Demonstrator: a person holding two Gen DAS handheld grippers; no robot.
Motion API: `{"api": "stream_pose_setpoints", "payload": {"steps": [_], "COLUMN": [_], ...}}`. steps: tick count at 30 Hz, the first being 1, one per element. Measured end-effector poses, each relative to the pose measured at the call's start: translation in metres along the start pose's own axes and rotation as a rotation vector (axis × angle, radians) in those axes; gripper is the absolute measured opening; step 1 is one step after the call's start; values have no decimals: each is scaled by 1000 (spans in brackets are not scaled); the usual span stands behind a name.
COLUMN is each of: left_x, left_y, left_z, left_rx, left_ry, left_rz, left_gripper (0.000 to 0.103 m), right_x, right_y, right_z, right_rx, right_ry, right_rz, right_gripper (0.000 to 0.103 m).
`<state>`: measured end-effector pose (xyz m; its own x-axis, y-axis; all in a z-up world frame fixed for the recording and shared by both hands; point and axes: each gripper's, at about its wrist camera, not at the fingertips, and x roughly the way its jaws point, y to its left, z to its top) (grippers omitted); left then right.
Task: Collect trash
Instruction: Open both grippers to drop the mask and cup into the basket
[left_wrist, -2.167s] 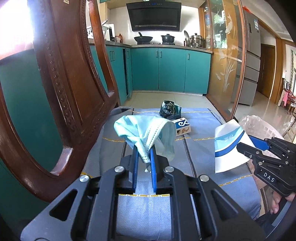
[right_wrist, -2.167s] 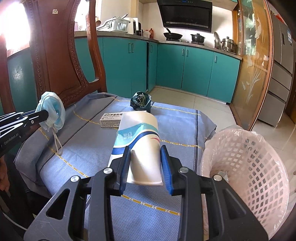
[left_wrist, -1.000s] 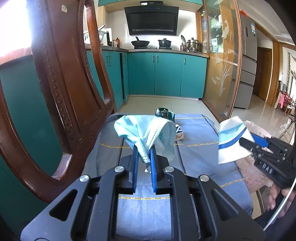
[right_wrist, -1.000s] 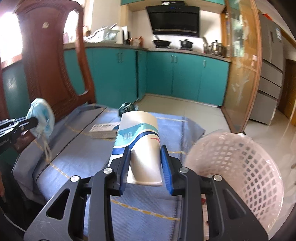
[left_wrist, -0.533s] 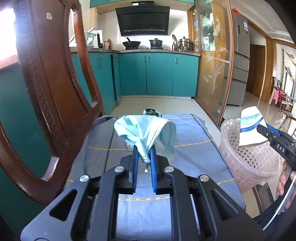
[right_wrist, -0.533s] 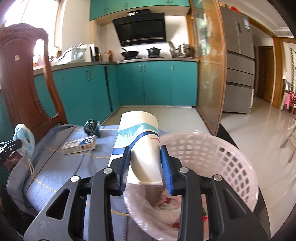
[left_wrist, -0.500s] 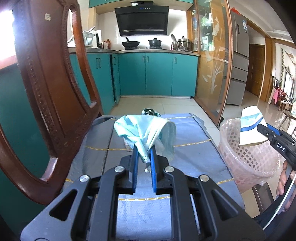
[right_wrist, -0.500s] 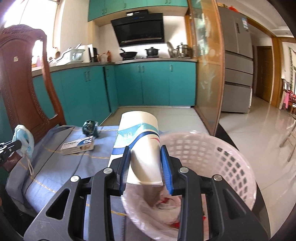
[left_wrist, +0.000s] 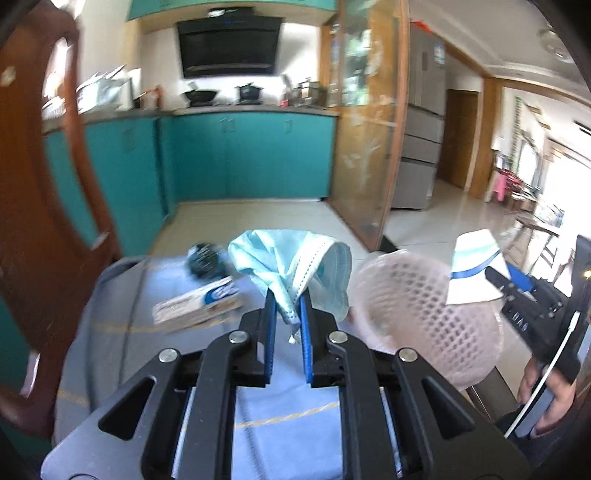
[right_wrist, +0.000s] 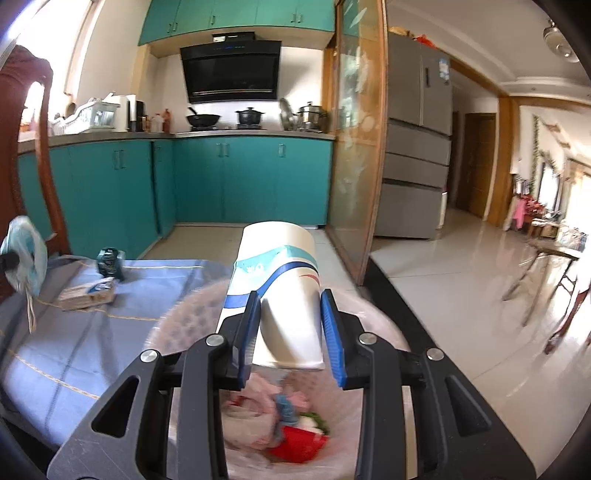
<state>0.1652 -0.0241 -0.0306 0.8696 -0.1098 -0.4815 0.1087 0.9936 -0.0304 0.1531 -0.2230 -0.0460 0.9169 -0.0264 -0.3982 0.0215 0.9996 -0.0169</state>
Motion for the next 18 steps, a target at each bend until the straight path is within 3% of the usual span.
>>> {"api": "stream_pose_setpoints", "payload": {"steps": [3, 6, 8, 15, 17, 18], "left_x": [14, 44, 62, 110, 118, 120], "left_y": [-23, -47, -60, -106, -109, -108], "left_z": [9, 16, 17, 9, 5, 4], "left_rx": [34, 45, 59, 94, 93, 88], "left_ry": [1, 75, 105, 198, 226, 232], "left_rz": [-63, -199, -246, -331, -330, -328], "left_gripper": [13, 13, 13, 14, 23, 32], "right_x": [1, 12, 20, 27, 33, 37], "right_y": [-10, -19, -25, -29, -29, -26], "right_z": [-3, -8, -13, -18, -19, -21], "right_rx": [26, 59, 79, 95, 94, 86], "right_ry": [10, 75, 125, 168, 196, 217], "right_rz": [-5, -19, -40, -34, -26, -30], "right_gripper": [34, 34, 34, 34, 35, 38]}}
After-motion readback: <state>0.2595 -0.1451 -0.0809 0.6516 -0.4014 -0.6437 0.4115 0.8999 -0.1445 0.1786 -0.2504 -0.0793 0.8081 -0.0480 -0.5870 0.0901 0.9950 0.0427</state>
